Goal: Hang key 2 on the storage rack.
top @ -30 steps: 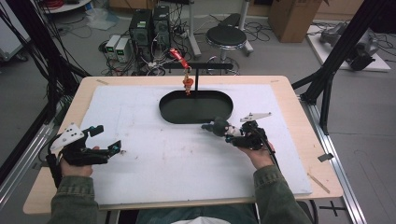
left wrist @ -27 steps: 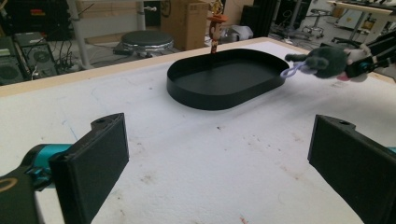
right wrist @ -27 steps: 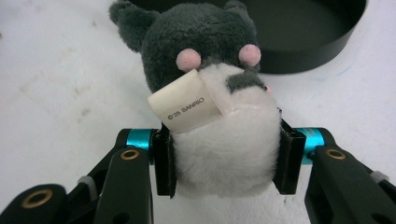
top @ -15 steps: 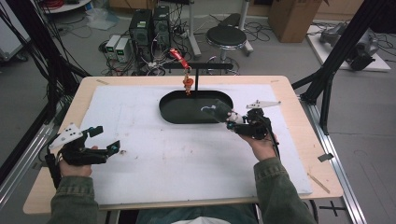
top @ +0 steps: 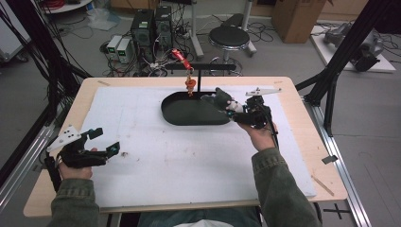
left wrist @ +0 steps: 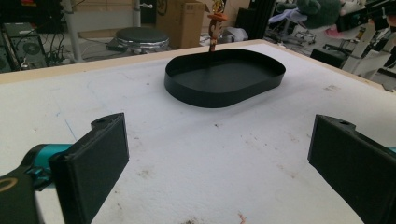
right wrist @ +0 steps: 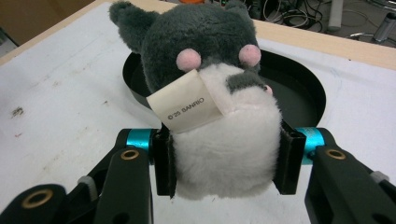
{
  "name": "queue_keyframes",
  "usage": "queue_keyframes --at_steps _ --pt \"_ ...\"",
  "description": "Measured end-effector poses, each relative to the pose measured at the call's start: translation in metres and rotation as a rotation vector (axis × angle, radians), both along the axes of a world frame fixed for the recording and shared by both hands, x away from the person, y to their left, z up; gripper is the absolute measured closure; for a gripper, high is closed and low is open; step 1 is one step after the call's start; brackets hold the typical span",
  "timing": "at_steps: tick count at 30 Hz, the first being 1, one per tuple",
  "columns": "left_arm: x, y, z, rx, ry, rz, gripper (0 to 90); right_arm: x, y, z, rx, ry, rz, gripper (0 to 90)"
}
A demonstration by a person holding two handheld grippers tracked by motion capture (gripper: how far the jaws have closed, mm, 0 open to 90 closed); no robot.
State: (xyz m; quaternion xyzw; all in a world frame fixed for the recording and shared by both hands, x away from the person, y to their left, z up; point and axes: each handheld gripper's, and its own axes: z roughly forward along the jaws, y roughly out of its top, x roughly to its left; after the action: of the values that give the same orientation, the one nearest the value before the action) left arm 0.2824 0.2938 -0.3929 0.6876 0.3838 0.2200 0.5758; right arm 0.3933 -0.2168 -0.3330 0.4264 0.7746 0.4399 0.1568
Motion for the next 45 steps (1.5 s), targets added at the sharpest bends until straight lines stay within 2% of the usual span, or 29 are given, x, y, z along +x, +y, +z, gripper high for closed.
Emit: queue_keyframes --at_steps 7,22,35,38,39,45 --pt "0.000 0.000 0.000 -0.006 -0.001 -0.006 5.6 0.008 0.001 0.009 0.002 -0.004 -0.024 53.2" --pt "0.001 0.000 -0.001 -0.014 0.001 -0.008 5.6 0.029 -0.001 0.022 0.057 0.029 -0.112 53.2" --pt "0.001 0.001 -0.001 -0.018 -0.001 -0.003 5.6 0.042 0.002 0.026 0.141 0.056 -0.180 53.2" --pt "0.001 0.000 -0.001 -0.014 0.001 -0.003 5.6 0.045 0.003 0.026 0.169 0.067 -0.177 53.1" --pt "0.001 0.001 -0.001 -0.010 0.002 -0.005 5.6 0.046 0.004 0.026 0.164 0.055 -0.178 53.2" --pt "0.001 0.001 -0.001 -0.011 0.001 -0.005 5.5 0.049 0.008 0.026 0.168 0.057 -0.209 53.2"
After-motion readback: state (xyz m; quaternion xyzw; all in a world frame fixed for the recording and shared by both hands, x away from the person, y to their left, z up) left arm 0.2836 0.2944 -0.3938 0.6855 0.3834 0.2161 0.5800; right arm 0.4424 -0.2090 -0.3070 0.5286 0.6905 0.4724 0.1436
